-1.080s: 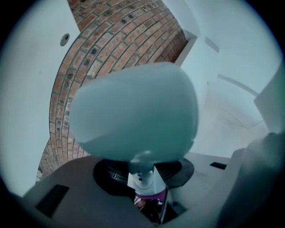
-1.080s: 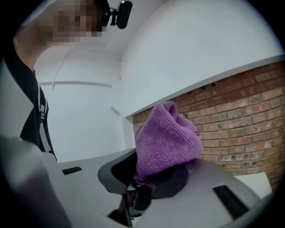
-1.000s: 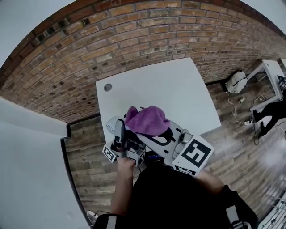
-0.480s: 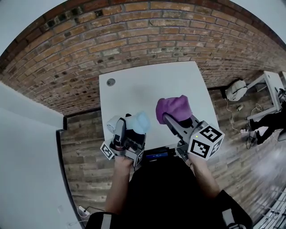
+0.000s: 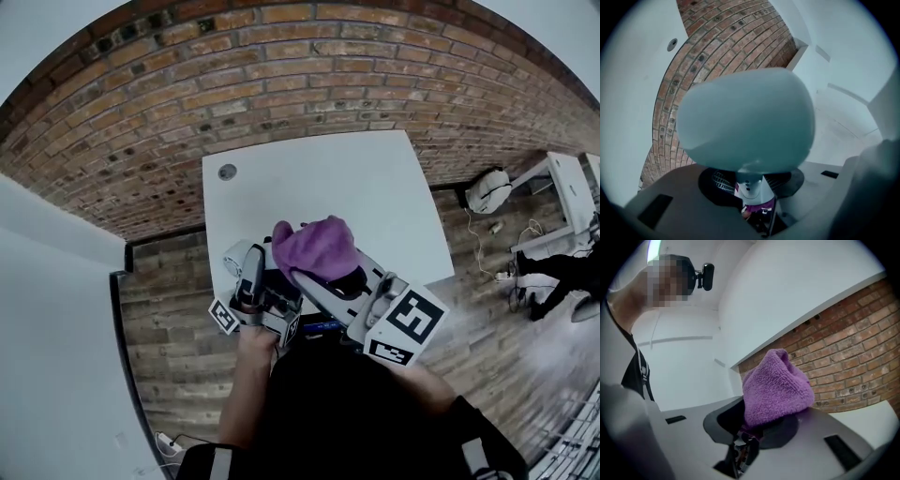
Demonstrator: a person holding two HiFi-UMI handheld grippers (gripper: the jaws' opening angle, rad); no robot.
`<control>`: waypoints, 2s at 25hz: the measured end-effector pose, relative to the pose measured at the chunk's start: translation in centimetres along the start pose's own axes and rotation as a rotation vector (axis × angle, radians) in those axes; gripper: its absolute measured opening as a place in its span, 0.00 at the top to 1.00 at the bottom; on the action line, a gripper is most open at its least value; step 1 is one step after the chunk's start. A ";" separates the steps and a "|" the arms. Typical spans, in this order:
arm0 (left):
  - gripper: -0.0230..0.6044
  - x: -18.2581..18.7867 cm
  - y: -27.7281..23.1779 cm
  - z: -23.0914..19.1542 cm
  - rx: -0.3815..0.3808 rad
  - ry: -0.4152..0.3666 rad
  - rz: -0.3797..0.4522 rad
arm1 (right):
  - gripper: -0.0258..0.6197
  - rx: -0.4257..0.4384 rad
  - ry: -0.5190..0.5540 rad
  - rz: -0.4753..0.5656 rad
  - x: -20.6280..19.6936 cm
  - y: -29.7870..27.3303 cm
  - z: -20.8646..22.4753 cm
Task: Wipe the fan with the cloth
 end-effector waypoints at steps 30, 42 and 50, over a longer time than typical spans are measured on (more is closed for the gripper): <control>0.71 -1.2 0.4 1.2 -0.029 0.011 -0.031 | 0.85 -0.158 0.203 -0.043 -0.8 2.4 1.8; 0.71 -0.8 0.8 2.1 -0.031 -0.014 -0.072 | 0.85 -0.233 0.070 0.060 1.8 6.3 2.6; 0.71 -1.9 -1.4 1.0 -0.001 -0.036 -0.136 | 0.85 -0.140 0.009 0.048 -0.6 3.6 4.0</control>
Point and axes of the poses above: the fingertips, and each gripper's own axes: y backward along the fingers, z to its right, x out of its top, the point moved 6 cm from there along y, backward along the fingers, and after that the axes turned 12 degrees about z, right-handed, at the moved point
